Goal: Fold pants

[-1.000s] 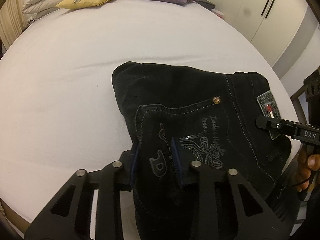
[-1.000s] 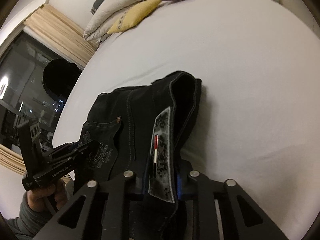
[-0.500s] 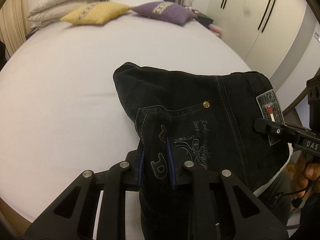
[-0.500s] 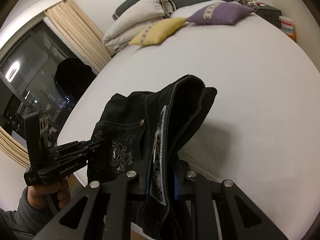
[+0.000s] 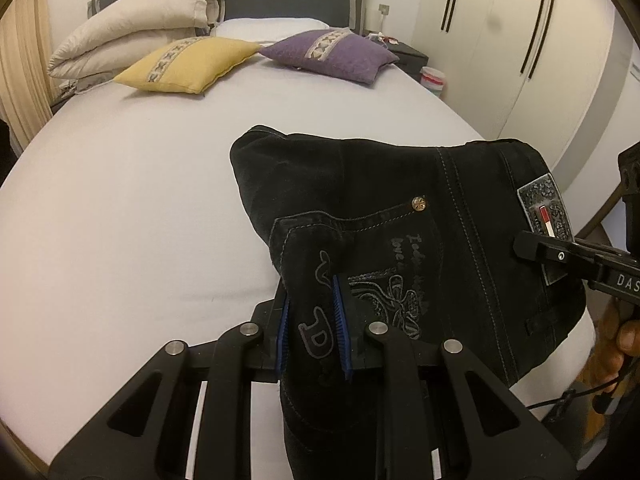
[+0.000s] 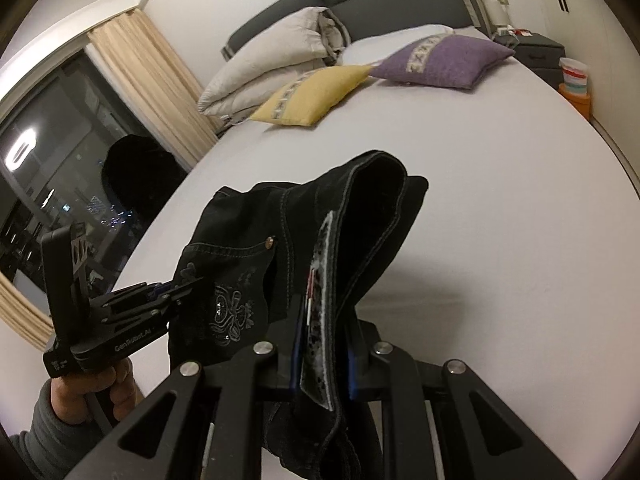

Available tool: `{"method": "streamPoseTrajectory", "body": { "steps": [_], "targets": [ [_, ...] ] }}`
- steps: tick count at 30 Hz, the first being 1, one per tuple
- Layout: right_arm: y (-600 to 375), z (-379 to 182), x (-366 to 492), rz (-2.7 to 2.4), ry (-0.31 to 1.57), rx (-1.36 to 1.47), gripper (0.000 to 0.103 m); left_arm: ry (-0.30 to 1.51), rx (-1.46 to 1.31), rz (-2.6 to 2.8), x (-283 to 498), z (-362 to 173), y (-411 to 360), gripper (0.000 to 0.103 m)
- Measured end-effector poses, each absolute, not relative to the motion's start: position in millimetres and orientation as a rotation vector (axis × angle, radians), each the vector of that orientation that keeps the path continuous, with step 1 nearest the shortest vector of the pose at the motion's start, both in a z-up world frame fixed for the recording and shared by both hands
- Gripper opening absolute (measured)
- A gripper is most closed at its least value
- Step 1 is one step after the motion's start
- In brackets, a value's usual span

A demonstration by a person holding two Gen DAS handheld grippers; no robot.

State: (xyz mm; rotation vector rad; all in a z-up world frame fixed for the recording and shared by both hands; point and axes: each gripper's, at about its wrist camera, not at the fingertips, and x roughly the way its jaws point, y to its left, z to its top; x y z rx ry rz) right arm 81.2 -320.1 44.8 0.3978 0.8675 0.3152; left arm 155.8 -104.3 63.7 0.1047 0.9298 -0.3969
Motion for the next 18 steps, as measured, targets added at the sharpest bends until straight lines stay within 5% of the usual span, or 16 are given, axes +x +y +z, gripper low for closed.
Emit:
{"method": "streamPoseTrajectory", "body": {
  "steps": [8, 10, 11, 13, 15, 18],
  "targets": [
    [-348.0, -33.2, 119.0, 0.217, 1.001, 0.525, 0.025, 1.016, 0.136, -0.404, 191.2, -27.9, -124.2, 0.020],
    [-357.3, -59.6, 123.8, 0.168, 1.058, 0.557, 0.044, 1.029, 0.137, -0.383, 193.7, -44.9, -123.9, 0.030],
    [-363.3, -74.0, 123.6, 0.145, 1.074, 0.581, 0.048, 1.022, 0.130, -0.378, 194.1, -49.3, -122.6, 0.032],
    [-370.9, -80.6, 117.9, 0.175, 1.036, 0.642, 0.051, 1.003, 0.123, -0.364, 189.7, -53.4, -119.9, 0.054],
    [-373.9, -78.1, 110.2, 0.187, 1.016, 0.652, 0.057, 0.989, 0.108, -0.349, 190.6, -55.4, -112.8, 0.066],
    [-382.6, -64.9, 88.8, 0.128, 0.981, 0.645, 0.071, 0.975, 0.067, -0.337, 178.4, -49.9, -96.8, 0.068]
  ]
}}
